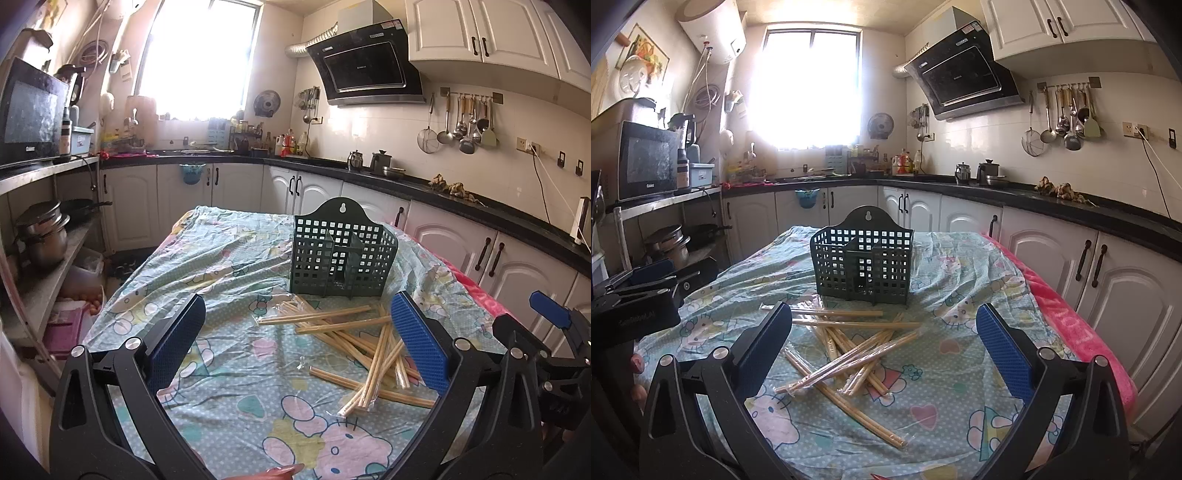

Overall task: Organize utensils
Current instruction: 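Move both grippers toward the pile of wrapped wooden chopsticks, then close the left gripper on a wrapped chopstick while the right gripper closes on another, then lift the held chopsticks with both grippers and carry them over the green caddy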

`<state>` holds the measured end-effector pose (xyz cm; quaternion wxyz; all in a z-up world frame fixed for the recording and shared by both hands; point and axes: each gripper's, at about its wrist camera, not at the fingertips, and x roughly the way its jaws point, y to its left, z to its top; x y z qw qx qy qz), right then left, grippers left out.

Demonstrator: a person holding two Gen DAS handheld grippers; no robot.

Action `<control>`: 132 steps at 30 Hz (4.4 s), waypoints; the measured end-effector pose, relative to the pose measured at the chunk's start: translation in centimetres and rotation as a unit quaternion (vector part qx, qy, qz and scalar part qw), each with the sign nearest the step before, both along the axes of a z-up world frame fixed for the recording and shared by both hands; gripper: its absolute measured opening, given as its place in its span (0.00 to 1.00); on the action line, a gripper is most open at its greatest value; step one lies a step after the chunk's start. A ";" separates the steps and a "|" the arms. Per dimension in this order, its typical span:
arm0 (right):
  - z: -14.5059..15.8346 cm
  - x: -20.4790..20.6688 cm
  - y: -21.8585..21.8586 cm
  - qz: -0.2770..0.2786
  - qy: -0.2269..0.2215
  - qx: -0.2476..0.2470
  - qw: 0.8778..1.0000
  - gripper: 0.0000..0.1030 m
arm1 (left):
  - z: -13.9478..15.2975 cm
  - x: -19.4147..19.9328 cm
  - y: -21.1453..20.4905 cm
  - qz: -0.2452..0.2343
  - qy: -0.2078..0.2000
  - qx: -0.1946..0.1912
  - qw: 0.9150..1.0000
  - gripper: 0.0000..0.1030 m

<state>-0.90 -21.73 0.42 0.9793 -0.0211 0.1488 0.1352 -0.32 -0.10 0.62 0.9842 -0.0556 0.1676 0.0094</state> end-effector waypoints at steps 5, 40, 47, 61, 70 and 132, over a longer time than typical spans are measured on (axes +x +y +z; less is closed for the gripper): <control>0.0 0.2 0.1 0.012 0.004 0.000 1.000 0.94 | -0.2 0.2 0.7 -0.001 0.003 -0.010 1.000 0.90; 2.1 9.0 1.7 0.063 0.047 -0.015 0.997 0.94 | 0.2 8.6 5.8 0.016 0.085 -0.068 0.994 0.90; -1.0 13.9 -0.6 0.013 0.133 0.003 0.991 0.94 | -1.4 12.0 6.4 0.020 0.122 -0.085 0.989 0.90; -6.6 19.0 -2.2 -0.012 0.251 0.023 0.968 0.93 | -7.2 14.9 7.7 -0.006 0.196 -0.184 0.963 0.90; -8.3 20.5 -2.3 -0.004 0.293 0.052 0.955 0.63 | -9.1 15.8 7.8 -0.030 0.215 -0.225 0.950 0.69; 14.6 15.4 0.5 0.129 0.033 0.050 0.990 0.01 | 11.2 14.5 3.3 -0.182 0.020 -0.128 0.975 0.02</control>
